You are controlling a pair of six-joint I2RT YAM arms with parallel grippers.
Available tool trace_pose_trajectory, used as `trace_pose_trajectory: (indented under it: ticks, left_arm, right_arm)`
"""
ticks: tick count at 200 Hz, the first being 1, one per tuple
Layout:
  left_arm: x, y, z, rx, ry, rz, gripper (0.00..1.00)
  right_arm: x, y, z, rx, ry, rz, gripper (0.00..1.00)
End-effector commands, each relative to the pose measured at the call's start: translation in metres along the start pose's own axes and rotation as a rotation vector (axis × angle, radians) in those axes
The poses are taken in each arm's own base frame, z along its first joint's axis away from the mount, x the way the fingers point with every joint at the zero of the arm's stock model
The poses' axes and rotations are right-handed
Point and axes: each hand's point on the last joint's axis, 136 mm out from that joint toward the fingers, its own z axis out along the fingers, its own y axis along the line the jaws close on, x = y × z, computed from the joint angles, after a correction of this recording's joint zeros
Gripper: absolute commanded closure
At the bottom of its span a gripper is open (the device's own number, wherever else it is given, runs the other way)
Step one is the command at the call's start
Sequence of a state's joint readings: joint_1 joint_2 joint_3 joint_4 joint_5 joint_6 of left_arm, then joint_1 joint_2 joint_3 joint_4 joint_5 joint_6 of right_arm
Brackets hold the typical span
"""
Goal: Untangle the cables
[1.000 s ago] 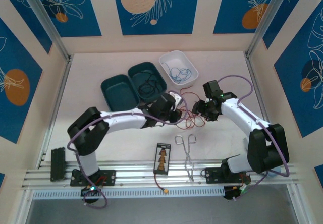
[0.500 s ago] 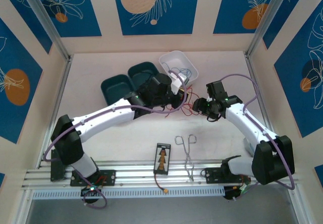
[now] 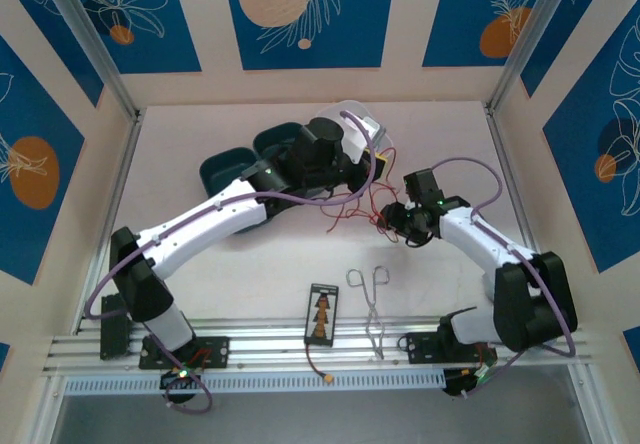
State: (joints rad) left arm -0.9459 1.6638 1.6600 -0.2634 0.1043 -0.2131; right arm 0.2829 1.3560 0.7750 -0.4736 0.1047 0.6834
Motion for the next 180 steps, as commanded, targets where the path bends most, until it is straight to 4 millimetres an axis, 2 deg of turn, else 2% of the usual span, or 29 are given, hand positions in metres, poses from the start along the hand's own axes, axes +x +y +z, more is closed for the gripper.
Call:
trace_pose_trajectory:
  ticks: [1, 30, 61, 102, 124, 153, 180]
  left_arm:
    - [-0.02, -0.006, -0.007, 0.008, -0.031, 0.044, 1.0]
    - [-0.039, -0.004, -0.021, -0.021, -0.082, 0.075, 1.0]
    - [-0.063, 0.001, -0.045, -0.065, -0.148, 0.107, 1.0]
    - [-0.111, -0.003, -0.101, -0.096, -0.32, 0.155, 1.0]
    - [-0.129, -0.002, -0.133, -0.147, -0.398, 0.19, 1.0]
    - [-0.136, 0.011, -0.171, -0.257, -0.465, 0.215, 1.0]
    - [-0.122, 0.033, -0.195, -0.385, -0.465, 0.222, 1.0]
  right_arm:
    - [-0.002, -0.007, 0.014, 0.023, 0.003, 0.034, 0.4]
    - [-0.003, -0.018, 0.029, 0.054, 0.029, 0.071, 0.44]
    - [-0.007, -0.023, 0.034, 0.06, 0.029, 0.088, 0.48]
    - [-0.009, -0.034, 0.037, 0.077, 0.037, 0.118, 0.49]
    - [-0.009, -0.038, 0.038, 0.08, 0.04, 0.131, 0.49]
    - [-0.01, -0.043, 0.039, 0.087, 0.041, 0.147, 0.52]
    - [-0.011, -0.042, 0.036, 0.081, 0.042, 0.15, 0.52]
